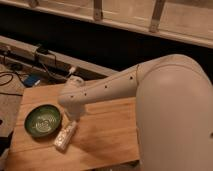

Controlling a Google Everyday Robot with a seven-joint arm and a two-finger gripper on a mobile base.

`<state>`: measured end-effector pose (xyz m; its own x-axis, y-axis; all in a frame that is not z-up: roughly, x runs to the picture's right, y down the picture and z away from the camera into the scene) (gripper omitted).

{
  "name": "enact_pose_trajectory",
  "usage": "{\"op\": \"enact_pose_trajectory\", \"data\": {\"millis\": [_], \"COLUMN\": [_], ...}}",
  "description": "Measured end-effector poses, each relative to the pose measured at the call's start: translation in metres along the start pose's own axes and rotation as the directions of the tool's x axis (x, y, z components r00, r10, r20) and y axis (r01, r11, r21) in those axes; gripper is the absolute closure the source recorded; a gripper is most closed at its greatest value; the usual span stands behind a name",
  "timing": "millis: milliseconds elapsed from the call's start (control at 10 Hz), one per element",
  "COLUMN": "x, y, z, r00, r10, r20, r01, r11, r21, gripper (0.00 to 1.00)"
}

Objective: Place the bottle in the ceramic bowl

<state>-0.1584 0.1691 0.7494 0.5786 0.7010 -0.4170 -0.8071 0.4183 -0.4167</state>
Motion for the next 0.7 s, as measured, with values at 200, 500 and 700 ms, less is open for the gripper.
{"op": "enact_pose_trajectory", "data": {"millis": [200, 500, 700], "x": [0.002, -0.008, -0.014], "y": [0.021, 0.043, 0.052], "z": [0.005, 0.019, 0.032], "r00": [0.999, 0.996, 0.994], "r10": [-0.038, -0.084, -0.095], "r20": [-0.007, -0.031, -0.052], "r01": [0.037, 0.082, 0.090], "r11": [0.999, 0.995, 0.993], "r21": [-0.031, -0.065, -0.080], "gripper": [0.20, 0.20, 0.20]}}
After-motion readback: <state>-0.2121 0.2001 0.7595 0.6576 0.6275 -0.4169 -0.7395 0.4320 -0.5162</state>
